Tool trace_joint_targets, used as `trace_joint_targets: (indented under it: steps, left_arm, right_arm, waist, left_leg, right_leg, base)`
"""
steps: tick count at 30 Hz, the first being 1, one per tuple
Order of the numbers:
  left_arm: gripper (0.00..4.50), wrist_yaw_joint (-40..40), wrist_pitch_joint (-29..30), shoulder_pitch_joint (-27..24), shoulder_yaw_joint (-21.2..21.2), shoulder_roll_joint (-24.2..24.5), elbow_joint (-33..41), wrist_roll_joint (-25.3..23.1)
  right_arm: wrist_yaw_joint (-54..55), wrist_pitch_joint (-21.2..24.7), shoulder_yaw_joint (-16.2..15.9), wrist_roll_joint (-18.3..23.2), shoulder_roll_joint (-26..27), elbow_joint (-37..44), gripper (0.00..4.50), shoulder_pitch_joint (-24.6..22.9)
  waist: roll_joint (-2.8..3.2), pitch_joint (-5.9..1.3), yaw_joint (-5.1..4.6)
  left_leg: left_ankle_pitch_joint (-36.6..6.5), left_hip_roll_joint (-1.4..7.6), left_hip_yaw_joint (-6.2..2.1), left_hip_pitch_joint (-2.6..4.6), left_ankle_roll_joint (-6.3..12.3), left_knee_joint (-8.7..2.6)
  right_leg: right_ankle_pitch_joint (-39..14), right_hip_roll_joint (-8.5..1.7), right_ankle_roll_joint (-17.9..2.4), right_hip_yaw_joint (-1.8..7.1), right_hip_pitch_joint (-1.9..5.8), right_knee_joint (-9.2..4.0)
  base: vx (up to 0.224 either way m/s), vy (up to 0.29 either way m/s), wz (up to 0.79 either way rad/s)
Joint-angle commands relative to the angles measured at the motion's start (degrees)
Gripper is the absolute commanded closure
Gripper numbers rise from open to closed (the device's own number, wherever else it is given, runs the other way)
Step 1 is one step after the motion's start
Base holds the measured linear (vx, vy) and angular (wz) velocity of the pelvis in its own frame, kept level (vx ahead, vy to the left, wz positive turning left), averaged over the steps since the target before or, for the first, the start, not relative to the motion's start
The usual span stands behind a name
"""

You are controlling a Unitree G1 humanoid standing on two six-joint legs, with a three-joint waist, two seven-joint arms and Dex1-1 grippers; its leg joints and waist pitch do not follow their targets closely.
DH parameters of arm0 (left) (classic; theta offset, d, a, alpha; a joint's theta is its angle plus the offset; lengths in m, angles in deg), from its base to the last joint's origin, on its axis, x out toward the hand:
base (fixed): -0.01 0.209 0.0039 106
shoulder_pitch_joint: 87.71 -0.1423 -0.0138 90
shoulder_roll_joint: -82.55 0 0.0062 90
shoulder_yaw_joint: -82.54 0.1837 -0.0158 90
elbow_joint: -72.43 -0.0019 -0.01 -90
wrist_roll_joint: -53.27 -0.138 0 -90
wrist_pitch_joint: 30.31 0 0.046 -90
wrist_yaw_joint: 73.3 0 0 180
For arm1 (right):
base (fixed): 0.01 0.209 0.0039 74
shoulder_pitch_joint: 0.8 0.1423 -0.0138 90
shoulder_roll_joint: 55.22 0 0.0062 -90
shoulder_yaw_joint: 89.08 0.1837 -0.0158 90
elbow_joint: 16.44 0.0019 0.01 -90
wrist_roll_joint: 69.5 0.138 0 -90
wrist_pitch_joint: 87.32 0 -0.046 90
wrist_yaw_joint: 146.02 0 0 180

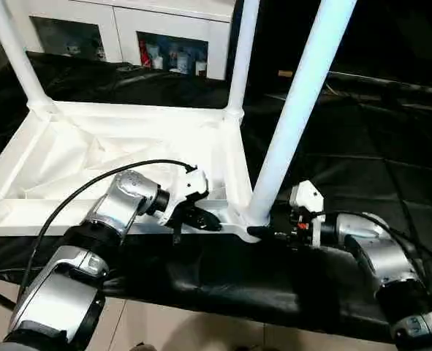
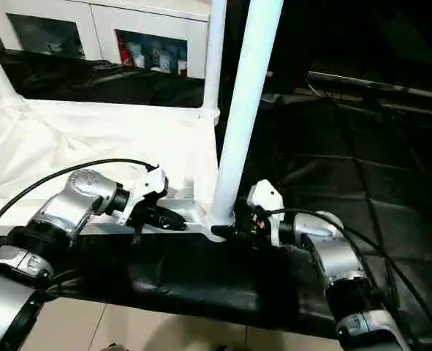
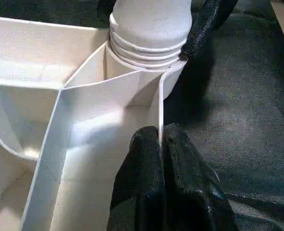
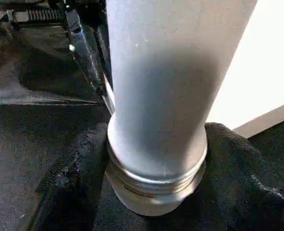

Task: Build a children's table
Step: Rotate leg to tighten

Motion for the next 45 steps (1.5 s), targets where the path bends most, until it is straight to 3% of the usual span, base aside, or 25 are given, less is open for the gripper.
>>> trace_joint_targets:
  steps: [1, 4, 5, 6, 7, 8, 9, 11, 12, 15, 17, 18, 19, 22, 23, 24, 29, 30, 31, 32, 33, 34, 36, 37, 45]
  left_arm:
    - [4.5, -4.25, 0.33, -0.22, -0.27, -1.81, -0.72, -0.05]
    - [4.5, -10.5, 0.01, 0.72, -1.3, -4.06, -2.8, -0.75]
    - [4.5, -15.24, -0.08, 1.32, -1.73, -5.8, -4.4, -1.53]
    - [4.5, -16.26, -0.1, 1.45, -1.82, -6.17, -4.74, -1.71]
    - [4.5, -20.08, -0.08, 1.95, -1.96, -7.72, -6.04, -2.39]
    - [4.5, -22.92, 0.26, 2.34, -2.12, -9.26, -7.04, -2.71]
    - [4.5, -24.67, 0.56, 2.57, -2.22, -10.34, -7.59, -2.85]
    - [4.5, -28.21, 1.06, 2.98, -2.36, -12.92, -8.62, -2.99]
    - [4.5, -29.66, 1.14, 3.11, -2.17, -14.26, -9.11, -3.16]
    - [4.5, -32.95, 0.08, 3.42, -1.06, -17.41, -10.47, -4.58]
    - [4.5, -32.63, -0.71, 3.5, -0.67, -18.29, -10.58, -4.72]
    - [4.5, -32.47, -1.09, 3.6, -0.62, -18.53, -10.76, -4.76]
    - [4.5, -32.12, -1.75, 3.63, -0.44, -18.48, -10.83, -4.91]
    - [4.5, -30.92, -2.81, 3.45, -0.23, -17.69, -10.61, -5.05]
    - [4.5, -30.82, -2.83, 3.42, -0.22, -17.62, -10.57, -5.04]
    - [4.5, -29.32, -3.11, 3.07, -0.13, -16.54, -9.95, -4.93]
    - [4.5, -21.31, -4.84, 1.02, -0.13, -11.92, -6.71, -3.62]
    - [4.5, -19.17, -5.16, 0.53, -0.11, -10.7, -5.85, -3.23]
    - [4.5, -16.98, -5.16, 0.08, -0.04, -9.45, -4.96, -2.83]
    - [4.5, -15.4, -5.17, -0.21, 0.03, -8.58, -4.39, -2.56]
    - [4.5, -13.22, -5.41, -0.59, 0.23, -7.47, -3.69, -2.24]
    - [4.5, -12.46, -5.3, -0.72, 0.27, -7.07, -3.38, -2.1]
    - [4.5, -9.98, -4.78, -1.14, 0.35, -5.83, -2.32, -1.53]
    - [4.5, -8.45, -4.28, -1.41, 0.35, -5.15, -1.62, -1.07]
    - [4.5, -2.38, -2.91, -2.83, 0.28, -2.1, 1.42, 0.34]
  right_arm:
    - [2.11, 1.13, 1.14, 1.66, 1.85, 0.39, 1.78, -0.76]
    - [8.18, 0.42, 2.82, 0.89, 4.16, -2.36, 1.78, -0.64]
    - [13.68, 0.3, 3.63, -0.54, 5.7, -4.83, 1.78, -0.34]
    - [14.89, 0.31, 3.8, -0.86, 6.04, -5.34, 1.78, -0.28]
    - [18.94, 0.73, 4.54, -1.55, 7.13, -6.39, 1.78, -0.3]
    - [22.67, 1.05, 5.39, -1.86, 8.33, -7.29, 1.78, -0.22]
    - [25.12, 1.3, 6.01, -1.88, 9.18, -7.72, 1.78, -0.17]
    - [30.98, 1.8, 7.14, -2.19, 11.39, -9.33, 1.78, 0.75]
    - [34.6, 1.85, 7.6, -2.88, 12.74, -10.21, 1.78, 1.41]
    - [41.41, 0.61, 6.83, -5.62, 16.19, -12.24, 1.78, 3.6]
    - [41.66, -1.56, 4.61, -7.92, 16.96, -12.39, 1.78, 4.22]
    - [41.62, -2.62, 3.66, -8.98, 17.13, -12.34, 1.24, 4.36]
    - [40.94, -3.36, 3.22, -9.22, 17.27, -12.13, 1.1, 4.4]
    - [39.19, -3.82, 4.16, -7.54, 17.57, -11.4, 1.04, 4.43]
    - [39.06, -3.89, 4.15, -7.53, 17.51, -11.35, 0.74, 4.42]
    - [37.1, -4.84, 3.98, -7.31, 16.64, -10.65, 0.66, 4.2]
    - [26.22, -5.59, 4.69, -3.73, 11.93, -7.59, 0.64, 2.54]
    - [23.16, -5.82, 4.68, -3.01, 10.31, -6.63, 0.64, 1.86]
    - [20.32, -5.98, 4.66, -2.42, 8.62, -5.79, 0.64, 1.26]
    - [18.24, -6.16, 4.69, -2.03, 7.41, -5.23, 0.64, 0.83]
    - [15.91, -6.07, 4.69, -1.5, 5.97, -4.31, 0.64, 0.3]
    - [15.13, -6.04, 4.66, -1.34, 5.46, -3.96, 0.64, 0.15]
    - [12.55, -5.73, 4.62, -0.71, 3.9, -2.84, 0.64, -0.31]
    - [10.94, -5.29, 4.63, -0.18, 3.05, -2.18, 0.64, -0.53]
    - [2.78, -3.11, 3.34, 1.28, -0.01, -0.39, 0.64, -0.54]
  waist:
    - [0.36, -2.99, 0.13]
    - [0.24, -2.84, 0.03]
    - [0.66, -2.67, -0.02]
    - [0.58, -2.65, -0.11]
    - [1.17, -2.62, 0.13]
    - [1.24, -2.71, -0.02]
    - [0.9, -2.63, -0.13]
    - [1.14, -2.69, -0.37]
    - [1.53, -2.81, -0.35]
    - [1.47, -2.85, -0.68]
    - [1.56, -2.89, -0.78]
    - [1.55, -2.89, -0.79]
    - [1.47, -2.88, -0.83]
    - [1.5, -2.87, -0.77]
    - [1.56, -2.83, -0.8]
    - [1.17, -2.87, -0.7]
    - [1.18, -2.92, -0.21]
    - [0.54, -2.93, -0.22]
    - [0.74, -3.03, 0.12]
    - [0.91, -2.95, 0.15]
    - [0.07, -2.92, 0.31]
    - [0.43, -2.9, 0.45]
    - [0.28, -2.9, 0.51]
    - [-0.07, -2.86, 0.63]
    - [-0.25, -2.71, 0.82]
  left_leg:
    - [-13.65, -0.2, 0.93, -0.04, 4.39, -3.35]
    - [-15.32, -0.24, 0.9, 0.1, 3.18, -3.48]
    - [-16.53, -0.33, 0.9, 0.12, 2.62, -3.57]
    - [-17.08, -0.38, 0.83, 0.11, 2.25, -3.57]
    - [-18.04, -0.53, 0.65, 0.3, 1.8, -3.65]
    - [-18.01, -0.43, 0.6, 0.25, 1.44, -3.67]
    - [-18.09, -0.54, 0.66, 0.14, 1.44, -3.69]
    - [-18.31, -0.64, 0.58, 0.03, 1.25, -3.72]
    - [-17.98, -0.74, 0.55, 0.12, 1.28, -3.68]
    - [-17.68, -0.84, 0.57, -0.04, 1.4, -3.67]
    - [-18.1, -0.83, 0.55, -0.06, 1.66, -3.63]
    - [-18.21, -0.85, 0.57, -0.11, 1.83, -3.67]
    - [-18.37, -0.84, 0.54, -0.17, 2.12, -3.74]
    - [-18.83, -0.77, 0.57, -0.17, 2.8, -3.78]
    - [-18.93, -0.74, 0.55, -0.17, 2.88, -3.81]
    - [-18.77, -0.76, 0.56, -0.22, 2.99, -3.8]
    - [-16.14, -0.53, 0.79, -0.3, 5.02, -3.67]
    - [-15.81, -0.47, 0.86, -0.25, 5.21, -3.66]
    - [-13.9, -0.35, 0.84, -0.42, 5.82, -3.58]
    - [-13.58, -0.24, 0.89, -0.3, 5.85, -3.57]
    - [-13.15, -0.26, 0.86, -0.49, 6.05, -3.56]
    - [-12.71, -0.11, 0.91, -0.44, 6.08, -3.6]
    - [-12.64, -0.04, 0.84, -0.37, 5.95, -3.65]
    - [-12.39, -0.07, 0.91, -0.36, 6.03, -3.59]
    - [-12.34, -0.09, 1.09, -0.22, 5.73, -3.51]
  right_leg:
    - [-9.62, -2.1, -14.25, 1.33, 3.34, -3.23]
    - [-13.35, -2.1, -13.13, 1.27, 3.05, -3.67]
    - [-16.03, -2.13, -12.26, 1.34, 2.87, -4.05]
    - [-17.52, -2.13, -11.78, 1.28, 2.79, -4.13]
    - [-20.33, -2.21, -10.81, 1.21, 2.84, -4.36]
    - [-20.46, -2.2, -10.23, 1.29, 2.81, -4.47]
    - [-20.31, -1.97, -9.91, 1.22, 2.74, -4.6]
    - [-21.01, -1.99, -9.43, 1.2, 2.78, -4.66]
    - [-21.06, -2.01, -9.22, 1.22, 2.76, -4.67]
    - [-20.79, -1.89, -9.08, 1.17, 2.69, -4.78]
    - [-21.4, -1.95, -8.64, 1.14, 2.68, -4.94]
    - [-21.4, -1.92, -8.52, 1.13, 2.72, -4.99]
    - [-21.2, -1.87, -8.47, 1.11, 2.76, -4.97]
    - [-20.78, -1.9, -8.74, 1.14, 2.71, -4.95]
    - [-20.97, -1.92, -8.75, 1.13, 2.71, -4.99]
    - [-21.01, -1.95, -8.71, 1.1, 2.78, -4.99]
    - [-17.37, -2.15, -10.29, 1.27, 2.93, -4.66]
    - [-17.03, -2.11, -10.51, 1.21, 3.06, -4.65]
    - [-15.7, -2.37, -10.98, 1.3, 3.26, -4.25]
    - [-15.0, -2.32, -11.3, 1.32, 3.01, -4.25]
    - [-14.8, -2.3, -11.36, 1.2, 3.26, -3.91]
    - [-14.15, -2.38, -11.6, 1.3, 3.08, -3.9]
    - [-13.65, -2.31, -11.75, 1.27, 3.13, -3.74]
    - [-13.11, -2.33, -11.86, 1.29, 3.19, -3.61]
    - [-13.81, -2.43, -12.0, 1.43, 3.02, -3.62]
  base:
    - [0.0, 0.0, 0.0]
    - [0.0, 0.0, 0.0]
    - [0.0, 0.0, 0.0]
    - [0.0, 0.0, 0.0]
    - [0.0, 0.0, 0.0]
    - [0.0, 0.0, 0.0]
    - [0.0, 0.0, 0.0]
    - [0.0, 0.0, 0.0]
    - [0.0, 0.0, 0.0]
    - [0.0, 0.0, 0.0]
    - [0.0, 0.0, 0.0]
    - [0.0, 0.0, 0.0]
    - [0.0, 0.0, 0.0]
    - [0.0, 0.0, 0.0]
    - [0.0, 0.0, 0.0]
    - [0.0, 0.0, 0.0]
    - [0.0, 0.0, 0.0]
    - [0.0, 0.0, 0.0]
    - [0.0, 0.0, 0.0]
    - [0.0, 0.0, 0.0]
    - [0.0, 0.0, 0.0]
    - [0.0, 0.0, 0.0]
    - [0.0, 0.0, 0.0]
    - [0.0, 0.0, 0.0]
    - [0.0, 0.0, 0.0]
